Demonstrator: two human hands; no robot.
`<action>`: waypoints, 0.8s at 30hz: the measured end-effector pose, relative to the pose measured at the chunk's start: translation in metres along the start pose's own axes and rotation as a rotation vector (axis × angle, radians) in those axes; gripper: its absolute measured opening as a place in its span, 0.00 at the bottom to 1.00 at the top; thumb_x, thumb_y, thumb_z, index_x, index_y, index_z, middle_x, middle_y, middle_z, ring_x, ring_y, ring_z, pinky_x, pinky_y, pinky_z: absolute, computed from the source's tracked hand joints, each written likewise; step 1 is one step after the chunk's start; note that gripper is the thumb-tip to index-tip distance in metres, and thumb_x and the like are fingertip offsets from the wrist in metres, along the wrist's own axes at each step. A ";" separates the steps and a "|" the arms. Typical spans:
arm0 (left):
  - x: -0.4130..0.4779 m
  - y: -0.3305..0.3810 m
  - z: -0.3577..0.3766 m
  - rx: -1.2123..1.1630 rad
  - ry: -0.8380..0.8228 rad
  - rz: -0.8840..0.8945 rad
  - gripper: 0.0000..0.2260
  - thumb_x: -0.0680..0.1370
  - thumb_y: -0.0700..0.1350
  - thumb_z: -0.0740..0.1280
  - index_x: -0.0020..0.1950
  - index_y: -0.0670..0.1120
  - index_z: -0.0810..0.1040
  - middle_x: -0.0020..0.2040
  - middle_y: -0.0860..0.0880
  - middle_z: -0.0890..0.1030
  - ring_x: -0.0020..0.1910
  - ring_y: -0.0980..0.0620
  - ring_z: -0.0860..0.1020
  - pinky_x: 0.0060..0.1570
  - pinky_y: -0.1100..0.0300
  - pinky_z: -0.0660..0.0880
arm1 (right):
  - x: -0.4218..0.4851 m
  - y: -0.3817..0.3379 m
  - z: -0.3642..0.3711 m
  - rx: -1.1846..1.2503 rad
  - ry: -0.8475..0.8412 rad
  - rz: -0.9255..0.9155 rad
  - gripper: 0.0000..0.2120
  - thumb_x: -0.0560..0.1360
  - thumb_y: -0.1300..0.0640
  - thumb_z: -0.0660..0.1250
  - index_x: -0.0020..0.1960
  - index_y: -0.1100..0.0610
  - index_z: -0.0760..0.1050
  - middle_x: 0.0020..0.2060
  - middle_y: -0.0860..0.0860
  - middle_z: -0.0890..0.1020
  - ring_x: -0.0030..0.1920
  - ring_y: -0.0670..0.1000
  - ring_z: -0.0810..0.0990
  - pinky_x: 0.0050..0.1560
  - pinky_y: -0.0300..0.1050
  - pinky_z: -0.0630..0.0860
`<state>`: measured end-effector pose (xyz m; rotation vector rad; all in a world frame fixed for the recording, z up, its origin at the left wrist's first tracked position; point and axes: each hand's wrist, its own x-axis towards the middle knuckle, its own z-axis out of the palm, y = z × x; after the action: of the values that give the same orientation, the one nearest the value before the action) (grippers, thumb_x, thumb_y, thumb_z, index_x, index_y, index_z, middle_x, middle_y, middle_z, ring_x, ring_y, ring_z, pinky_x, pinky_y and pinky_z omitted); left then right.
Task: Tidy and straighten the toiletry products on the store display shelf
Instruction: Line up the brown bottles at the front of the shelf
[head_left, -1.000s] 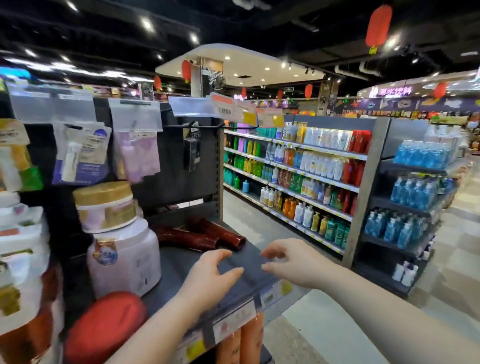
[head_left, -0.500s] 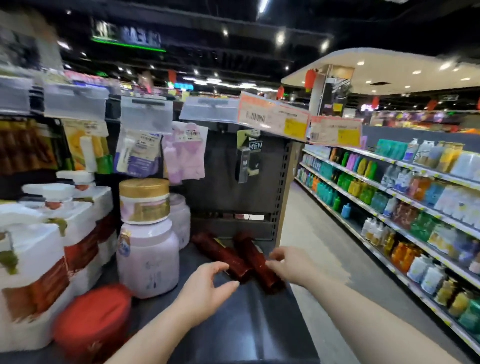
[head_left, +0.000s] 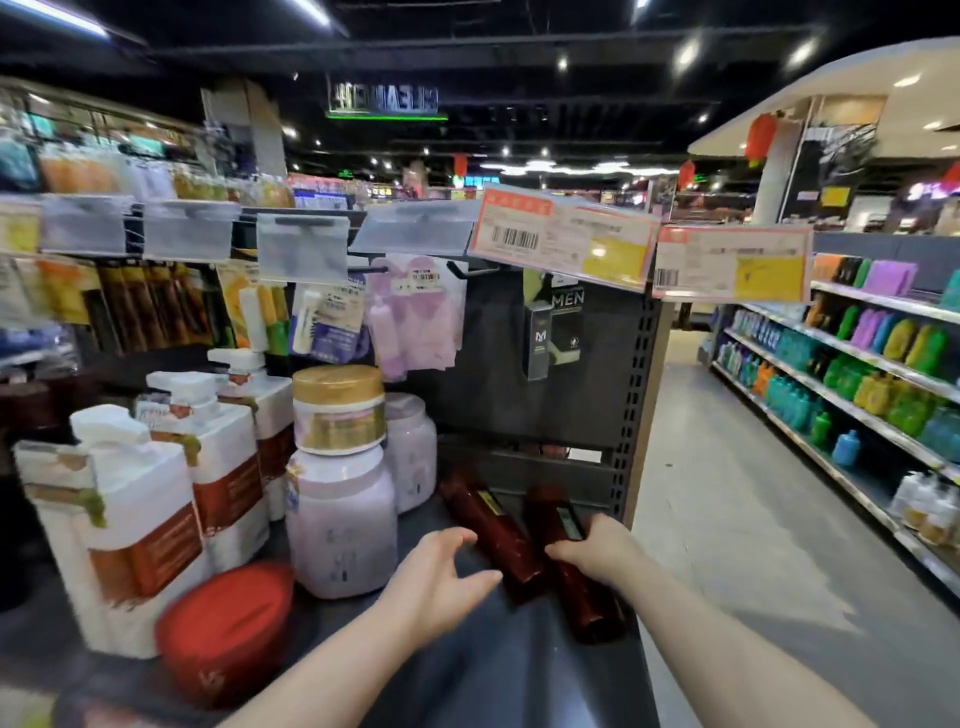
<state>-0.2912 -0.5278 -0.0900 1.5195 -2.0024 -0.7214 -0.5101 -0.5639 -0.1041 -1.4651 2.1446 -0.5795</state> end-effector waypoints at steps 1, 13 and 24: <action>0.009 0.001 0.002 -0.010 0.005 -0.026 0.26 0.70 0.55 0.70 0.66 0.47 0.71 0.63 0.49 0.76 0.61 0.53 0.75 0.60 0.61 0.70 | -0.002 0.001 -0.001 0.007 0.004 0.000 0.28 0.65 0.43 0.71 0.58 0.58 0.71 0.54 0.55 0.79 0.51 0.55 0.78 0.46 0.42 0.72; 0.093 0.023 0.043 0.010 0.047 -0.457 0.52 0.65 0.68 0.67 0.75 0.39 0.47 0.69 0.40 0.67 0.65 0.41 0.71 0.61 0.54 0.69 | -0.033 0.016 -0.039 0.362 0.054 -0.102 0.32 0.64 0.48 0.73 0.64 0.53 0.66 0.45 0.46 0.75 0.44 0.47 0.78 0.42 0.41 0.76; 0.075 0.022 0.026 -0.150 0.056 -0.452 0.27 0.64 0.47 0.75 0.59 0.39 0.73 0.49 0.44 0.78 0.48 0.44 0.78 0.47 0.57 0.76 | -0.042 0.006 -0.042 0.409 -0.017 -0.108 0.35 0.67 0.46 0.72 0.68 0.53 0.59 0.52 0.49 0.74 0.49 0.50 0.78 0.49 0.45 0.78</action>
<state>-0.3420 -0.5931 -0.0870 1.8960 -1.5357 -0.9677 -0.5266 -0.5195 -0.0684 -1.3512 1.8037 -0.9754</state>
